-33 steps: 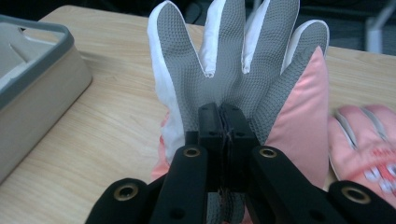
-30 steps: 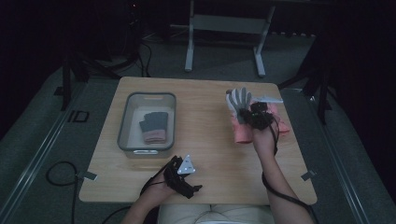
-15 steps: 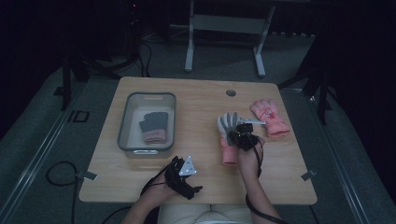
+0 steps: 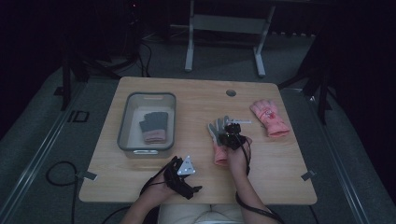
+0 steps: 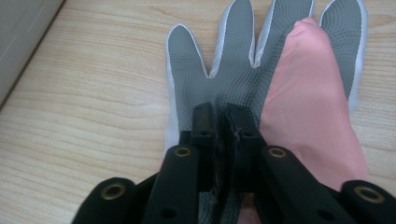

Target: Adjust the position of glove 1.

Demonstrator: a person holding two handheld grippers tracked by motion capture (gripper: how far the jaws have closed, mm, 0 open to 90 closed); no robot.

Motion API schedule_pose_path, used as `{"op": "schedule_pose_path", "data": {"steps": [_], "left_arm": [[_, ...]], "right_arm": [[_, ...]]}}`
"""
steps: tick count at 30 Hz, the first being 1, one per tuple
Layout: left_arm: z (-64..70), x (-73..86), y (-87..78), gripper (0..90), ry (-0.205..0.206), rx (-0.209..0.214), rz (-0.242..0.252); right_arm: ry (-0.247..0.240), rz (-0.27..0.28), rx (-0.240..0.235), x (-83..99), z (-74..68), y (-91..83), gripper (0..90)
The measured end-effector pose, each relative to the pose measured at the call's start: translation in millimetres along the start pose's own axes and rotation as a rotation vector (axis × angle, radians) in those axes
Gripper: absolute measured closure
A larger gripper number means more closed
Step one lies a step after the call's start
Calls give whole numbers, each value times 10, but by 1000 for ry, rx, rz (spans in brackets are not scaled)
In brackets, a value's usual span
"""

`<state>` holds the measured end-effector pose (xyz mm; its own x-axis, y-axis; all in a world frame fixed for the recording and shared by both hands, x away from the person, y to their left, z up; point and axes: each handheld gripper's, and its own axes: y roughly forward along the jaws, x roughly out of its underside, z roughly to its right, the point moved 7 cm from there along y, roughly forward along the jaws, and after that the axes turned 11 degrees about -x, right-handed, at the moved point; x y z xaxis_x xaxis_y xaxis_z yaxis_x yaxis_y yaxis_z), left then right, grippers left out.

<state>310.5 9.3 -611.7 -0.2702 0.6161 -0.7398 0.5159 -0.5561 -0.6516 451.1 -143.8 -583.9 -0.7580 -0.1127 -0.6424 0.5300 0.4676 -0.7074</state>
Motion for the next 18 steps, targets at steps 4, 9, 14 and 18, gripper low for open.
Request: {"op": "schedule_pose_path", "data": {"steps": [4, 9, 14, 18], "left_arm": [[5, 9, 9, 29, 7, 1, -4], [17, 24, 22, 29, 12, 12, -11], [16, 18, 17, 29, 16, 17, -6], [18, 19, 18, 29, 17, 14, -12]], "right_arm": [[-6, 36, -26, -62, -48, -95, 705], [-60, 101, -80, -207, -50, -354, 670], [-170, 166, -47, -367, 264, -688, 660], [-238, 190, 12, -491, 751, -895, 663]]}}
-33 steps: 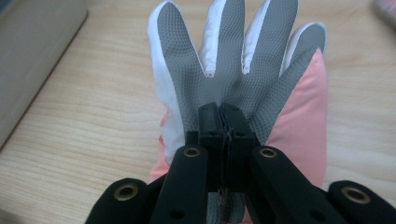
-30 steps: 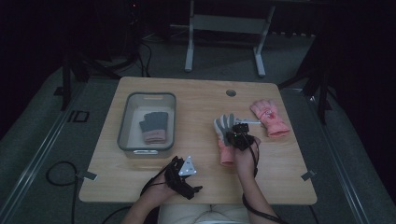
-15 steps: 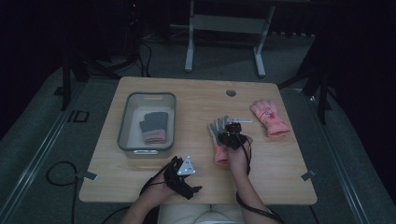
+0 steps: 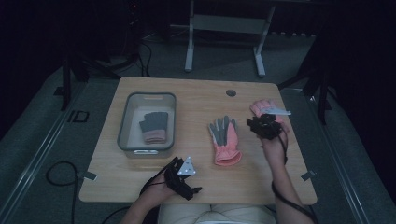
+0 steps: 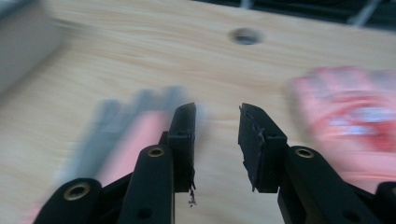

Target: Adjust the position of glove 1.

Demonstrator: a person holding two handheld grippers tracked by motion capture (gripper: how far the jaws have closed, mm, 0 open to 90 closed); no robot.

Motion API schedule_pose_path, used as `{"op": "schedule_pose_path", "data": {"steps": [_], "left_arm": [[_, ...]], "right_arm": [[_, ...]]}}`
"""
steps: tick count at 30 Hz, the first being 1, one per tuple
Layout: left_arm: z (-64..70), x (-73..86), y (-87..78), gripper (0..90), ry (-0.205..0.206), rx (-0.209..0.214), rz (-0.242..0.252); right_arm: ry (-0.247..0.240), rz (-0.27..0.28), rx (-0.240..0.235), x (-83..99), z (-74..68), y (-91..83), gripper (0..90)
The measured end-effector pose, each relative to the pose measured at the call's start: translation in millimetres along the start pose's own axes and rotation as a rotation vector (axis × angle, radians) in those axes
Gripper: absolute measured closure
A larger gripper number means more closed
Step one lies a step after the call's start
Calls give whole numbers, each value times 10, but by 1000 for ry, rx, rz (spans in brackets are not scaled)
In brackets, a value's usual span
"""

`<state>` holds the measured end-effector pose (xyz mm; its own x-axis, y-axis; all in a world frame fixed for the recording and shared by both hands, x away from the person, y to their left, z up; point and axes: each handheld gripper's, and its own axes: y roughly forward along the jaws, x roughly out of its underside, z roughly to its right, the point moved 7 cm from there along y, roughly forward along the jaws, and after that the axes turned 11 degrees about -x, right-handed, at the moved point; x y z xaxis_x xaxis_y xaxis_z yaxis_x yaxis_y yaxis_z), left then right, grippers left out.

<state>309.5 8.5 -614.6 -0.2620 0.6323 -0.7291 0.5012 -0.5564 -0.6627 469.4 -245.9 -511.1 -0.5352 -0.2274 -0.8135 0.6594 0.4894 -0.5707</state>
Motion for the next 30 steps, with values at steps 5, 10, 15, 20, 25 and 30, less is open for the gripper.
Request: {"op": "schedule_pose_path", "data": {"steps": [5, 10, 15, 20, 25, 30], "left_arm": [[-2, -6, -10, 29, 0, -7, 4], [7, 7, -5, 29, 3, -9, -6], [-11, -5, -19, 27, 0, -24, 9], [-24, 3, -21, 26, -5, -19, 4], [-17, 11, -21, 25, -8, -10, 2], [-28, 14, -21, 25, -16, -5, 4]], "right_arm": [[-55, -53, 66, -10, 643, -105, 641], [-54, -77, 97, -33, 1090, -114, 605], [-59, -126, 93, 20, 1272, 26, 582], [-73, -156, 98, 55, 1400, 251, 603], [-94, -193, 118, 96, 1477, 418, 577], [-78, -247, 103, 188, 1505, 569, 614]]}}
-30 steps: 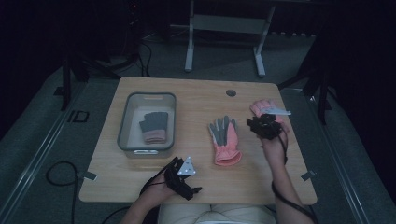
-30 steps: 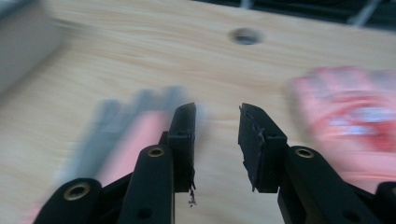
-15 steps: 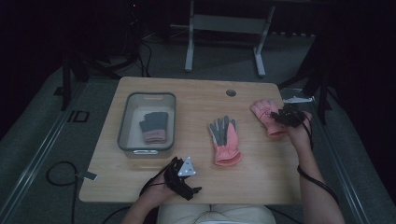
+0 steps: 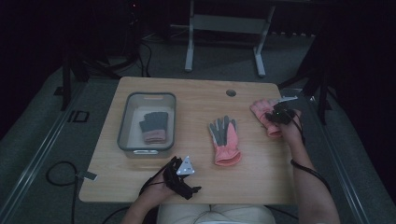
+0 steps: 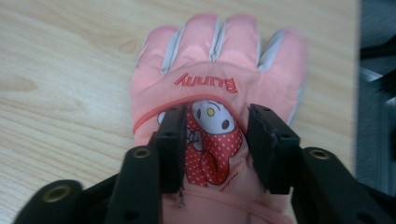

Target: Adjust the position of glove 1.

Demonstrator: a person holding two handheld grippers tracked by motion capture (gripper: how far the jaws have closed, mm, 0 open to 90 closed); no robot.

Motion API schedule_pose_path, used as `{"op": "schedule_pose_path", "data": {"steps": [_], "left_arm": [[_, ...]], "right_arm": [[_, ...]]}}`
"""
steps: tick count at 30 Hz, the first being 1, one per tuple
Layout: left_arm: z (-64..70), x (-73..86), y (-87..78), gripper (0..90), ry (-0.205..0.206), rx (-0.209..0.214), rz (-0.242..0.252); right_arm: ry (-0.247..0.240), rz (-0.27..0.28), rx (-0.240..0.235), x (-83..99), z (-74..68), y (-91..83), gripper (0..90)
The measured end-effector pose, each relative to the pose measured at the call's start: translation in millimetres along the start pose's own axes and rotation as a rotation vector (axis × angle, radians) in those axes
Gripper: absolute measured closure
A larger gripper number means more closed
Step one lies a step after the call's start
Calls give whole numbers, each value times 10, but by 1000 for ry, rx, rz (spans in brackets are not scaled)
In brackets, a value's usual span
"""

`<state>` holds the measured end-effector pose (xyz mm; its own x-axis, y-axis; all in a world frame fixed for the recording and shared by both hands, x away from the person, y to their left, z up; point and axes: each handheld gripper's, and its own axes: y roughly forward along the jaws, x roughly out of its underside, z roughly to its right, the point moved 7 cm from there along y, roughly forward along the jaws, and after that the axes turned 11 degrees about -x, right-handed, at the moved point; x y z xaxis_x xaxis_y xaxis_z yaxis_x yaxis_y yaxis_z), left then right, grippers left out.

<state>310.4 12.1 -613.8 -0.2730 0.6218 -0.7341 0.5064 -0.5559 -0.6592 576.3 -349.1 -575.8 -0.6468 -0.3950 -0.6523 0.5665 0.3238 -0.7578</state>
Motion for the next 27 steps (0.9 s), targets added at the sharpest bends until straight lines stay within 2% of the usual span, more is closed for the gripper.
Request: {"op": "schedule_pose_path", "data": {"steps": [2, 5, 8, 10, 12, 16, 18, 21, 27], "left_arm": [[5, 3, -2, 25, 0, 2, 0], [4, 0, -2, 25, 2, 4, 2], [-4, -2, -1, 25, 4, 4, 4], [-5, -1, 0, 25, 4, 3, 6], [-3, 0, 2, 25, 6, 2, 5], [-2, 0, 0, 26, 5, 3, 7], [-7, 2, -10, 25, 1, 6, 17], [-21, 9, -20, 25, -9, 10, 26], [-8, -1, -17, 26, 12, 5, 28]], "right_arm": [[-4, -15, -6, 8, -10, 25, 686], [33, -19, -26, 0, 13, 14, 808], [79, -9, -28, -19, 16, -23, 839], [126, 13, -30, -40, 5, -77, 848], [141, 30, -25, -51, -15, -152, 854], [155, 64, -5, -83, -123, -381, 860], [142, 92, 1, -117, -211, -531, 862], [155, 124, 4, -123, -336, -781, 862], [204, 169, 31, 50, -567, -1175, 863]]}}
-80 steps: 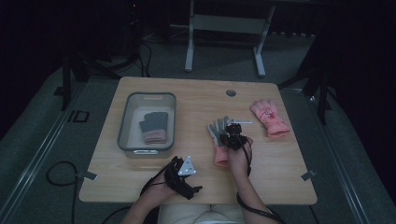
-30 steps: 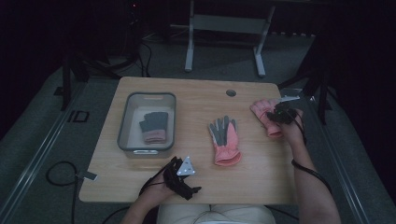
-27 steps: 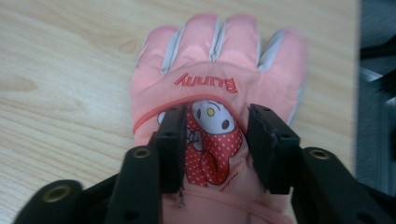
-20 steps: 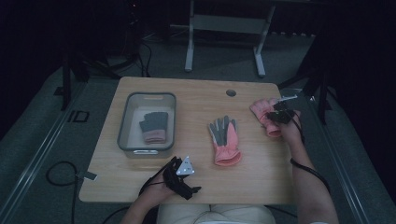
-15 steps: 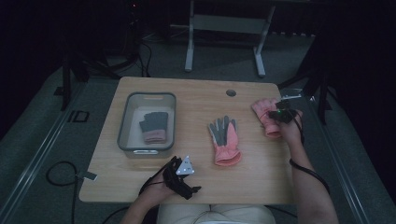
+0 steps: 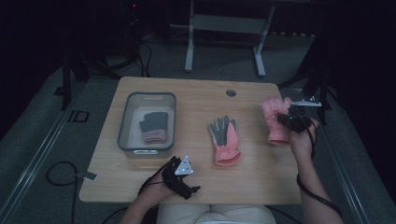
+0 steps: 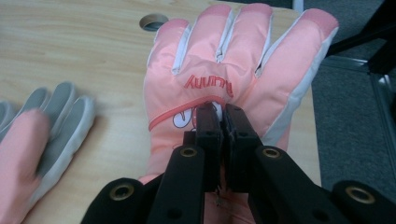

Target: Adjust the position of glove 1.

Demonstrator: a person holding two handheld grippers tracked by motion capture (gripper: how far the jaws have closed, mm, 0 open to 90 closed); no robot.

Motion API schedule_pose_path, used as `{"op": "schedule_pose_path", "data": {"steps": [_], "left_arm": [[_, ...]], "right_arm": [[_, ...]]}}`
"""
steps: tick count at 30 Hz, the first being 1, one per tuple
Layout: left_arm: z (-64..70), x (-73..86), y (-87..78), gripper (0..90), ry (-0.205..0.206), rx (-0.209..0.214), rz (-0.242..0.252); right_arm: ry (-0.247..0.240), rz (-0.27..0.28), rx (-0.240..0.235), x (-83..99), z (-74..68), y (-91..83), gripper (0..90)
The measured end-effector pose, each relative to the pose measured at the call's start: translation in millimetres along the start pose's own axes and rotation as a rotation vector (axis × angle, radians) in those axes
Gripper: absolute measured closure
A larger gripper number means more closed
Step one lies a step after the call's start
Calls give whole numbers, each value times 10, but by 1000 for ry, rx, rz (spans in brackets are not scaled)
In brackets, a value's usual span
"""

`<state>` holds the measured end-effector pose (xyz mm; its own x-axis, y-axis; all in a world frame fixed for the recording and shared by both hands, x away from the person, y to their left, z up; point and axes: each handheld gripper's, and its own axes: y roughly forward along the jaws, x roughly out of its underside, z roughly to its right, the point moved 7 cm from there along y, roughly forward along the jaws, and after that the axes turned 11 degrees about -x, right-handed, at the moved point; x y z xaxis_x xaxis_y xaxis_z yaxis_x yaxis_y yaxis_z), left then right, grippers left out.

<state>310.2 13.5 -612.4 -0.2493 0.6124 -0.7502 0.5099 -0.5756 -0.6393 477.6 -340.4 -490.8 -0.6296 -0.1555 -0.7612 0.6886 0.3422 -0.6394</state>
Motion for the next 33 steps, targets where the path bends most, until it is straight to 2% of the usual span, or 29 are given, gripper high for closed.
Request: {"op": "schedule_pose_path", "data": {"steps": [3, 4, 6, 9, 11, 13, 21, 24, 28, 33], "left_arm": [[5, -6, -18, 26, 4, 5, 10], [6, -6, -18, 26, 2, 5, 8], [9, -1, -10, 26, 9, 4, 0], [13, 0, -1, 26, 12, 7, -5], [10, -3, -1, 26, 16, 3, -4], [12, -2, 4, 26, 20, 0, -5], [15, -1, -1, 26, 21, -2, -4], [14, 1, 6, 26, 20, -2, -6], [18, 6, 8, 26, 20, -3, -10], [30, 7, 13, 26, 22, 6, -10]], "right_arm": [[0, -1, 16, 149, -74, -113, 862], [16, -3, 4, 215, -98, -140, 862], [17, -15, 7, 328, -137, -177, 862], [41, -23, -14, 466, -204, -210, 862], [33, -28, -23, 522, -254, -201, 861], [25, -33, -11, 571, -284, -169, 860], [52, -53, 22, 715, -213, 69, 858], [74, -76, 60, 796, -104, 207, 852], [82, -75, 50, 847, -80, 282, 829], [59, -73, 40, 873, -85, 302, 771]]}}
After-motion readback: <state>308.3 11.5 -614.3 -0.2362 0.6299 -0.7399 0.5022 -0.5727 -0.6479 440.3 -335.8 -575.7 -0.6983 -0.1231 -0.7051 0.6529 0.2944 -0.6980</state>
